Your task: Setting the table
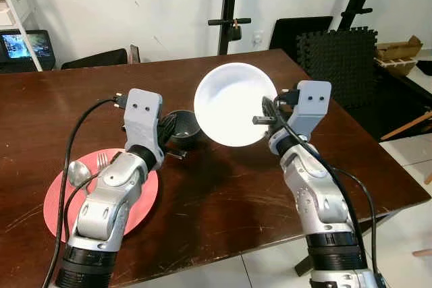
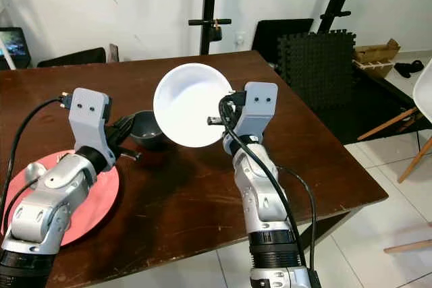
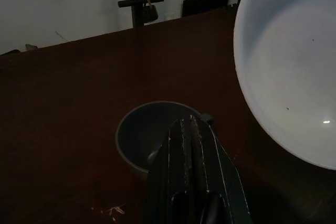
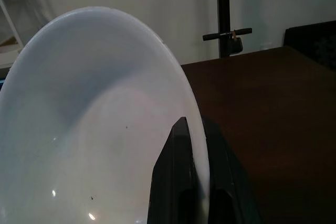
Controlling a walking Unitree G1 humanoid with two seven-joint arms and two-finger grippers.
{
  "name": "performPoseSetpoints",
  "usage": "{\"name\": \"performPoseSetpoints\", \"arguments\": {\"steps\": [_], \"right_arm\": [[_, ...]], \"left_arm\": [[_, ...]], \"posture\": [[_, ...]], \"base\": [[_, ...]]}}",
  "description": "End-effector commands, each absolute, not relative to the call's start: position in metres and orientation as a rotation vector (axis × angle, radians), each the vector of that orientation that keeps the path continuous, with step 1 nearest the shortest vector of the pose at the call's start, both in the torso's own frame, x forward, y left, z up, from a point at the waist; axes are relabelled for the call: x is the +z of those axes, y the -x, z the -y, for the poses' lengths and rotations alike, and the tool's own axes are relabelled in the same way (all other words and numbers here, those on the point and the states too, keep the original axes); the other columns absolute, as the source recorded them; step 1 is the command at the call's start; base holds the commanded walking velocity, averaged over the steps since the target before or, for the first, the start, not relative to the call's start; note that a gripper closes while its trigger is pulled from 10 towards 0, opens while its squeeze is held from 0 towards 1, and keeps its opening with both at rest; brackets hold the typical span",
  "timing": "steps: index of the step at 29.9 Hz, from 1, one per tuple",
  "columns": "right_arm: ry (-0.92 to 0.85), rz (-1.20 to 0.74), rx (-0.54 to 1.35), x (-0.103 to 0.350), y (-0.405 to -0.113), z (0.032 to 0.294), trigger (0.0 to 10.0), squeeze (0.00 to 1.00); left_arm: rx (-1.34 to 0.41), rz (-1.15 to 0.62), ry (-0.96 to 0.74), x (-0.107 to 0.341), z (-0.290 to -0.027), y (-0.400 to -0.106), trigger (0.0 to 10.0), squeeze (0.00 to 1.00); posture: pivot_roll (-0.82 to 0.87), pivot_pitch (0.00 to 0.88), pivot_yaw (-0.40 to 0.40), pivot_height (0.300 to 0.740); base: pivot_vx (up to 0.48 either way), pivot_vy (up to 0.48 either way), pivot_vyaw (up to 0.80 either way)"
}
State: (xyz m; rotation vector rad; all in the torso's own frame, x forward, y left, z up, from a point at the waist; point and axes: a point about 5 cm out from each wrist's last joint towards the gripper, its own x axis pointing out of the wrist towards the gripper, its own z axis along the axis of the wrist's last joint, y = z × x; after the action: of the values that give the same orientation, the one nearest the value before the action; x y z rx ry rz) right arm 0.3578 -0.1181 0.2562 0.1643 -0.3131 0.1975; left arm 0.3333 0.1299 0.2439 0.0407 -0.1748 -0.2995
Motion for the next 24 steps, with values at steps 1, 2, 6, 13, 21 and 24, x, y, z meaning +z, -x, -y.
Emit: {"name": "performPoseSetpoints", "arguments": {"steps": [1, 2, 6, 13, 21, 24], "right_arm": [[-0.173, 0.311, 0.190, 0.2541, -0.3582, 0.1195, 10.0, 0.00], [-0.173, 0.310, 0.190, 0.2541, -0.3583, 0.1195, 10.0, 0.00], [-0.174, 0.309, 0.190, 0.2539, -0.3585, 0.1197, 10.0, 0.00], [-0.176, 0.302, 0.187, 0.2529, -0.3594, 0.1202, 10.0, 0.00], [-0.173, 0.299, 0.190, 0.2525, -0.3596, 0.1196, 10.0, 0.00], [-0.173, 0.299, 0.189, 0.2526, -0.3596, 0.1194, 10.0, 0.00]], "left_arm": [[-0.300, 0.159, -0.053, 0.2385, -0.1290, -0.3345, 10.0, 0.00], [-0.300, 0.158, -0.053, 0.2384, -0.1291, -0.3345, 10.0, 0.00], [-0.299, 0.162, -0.036, 0.2388, -0.1294, -0.3343, 10.0, 0.00], [-0.294, 0.153, -0.059, 0.2370, -0.1298, -0.3342, 10.0, 0.00], [-0.292, 0.151, -0.066, 0.2363, -0.1303, -0.3342, 10.0, 0.00], [-0.289, 0.150, -0.066, 0.2362, -0.1306, -0.3344, 10.0, 0.00]], "posture": [[-0.03, 0.114, 0.056, 0.740], [-0.03, 0.114, 0.056, 0.740], [-0.03, 0.114, 0.056, 0.740], [-0.03, 0.114, 0.056, 0.740], [-0.03, 0.114, 0.058, 0.740], [-0.03, 0.114, 0.059, 0.740]], "base": [[0.000, 0.000, 0.00], [0.000, 0.000, 0.00], [0.000, 0.000, 0.00], [0.000, 0.000, 0.00], [-0.226, 0.000, 0.00], [-0.331, 0.000, 0.00]]}}
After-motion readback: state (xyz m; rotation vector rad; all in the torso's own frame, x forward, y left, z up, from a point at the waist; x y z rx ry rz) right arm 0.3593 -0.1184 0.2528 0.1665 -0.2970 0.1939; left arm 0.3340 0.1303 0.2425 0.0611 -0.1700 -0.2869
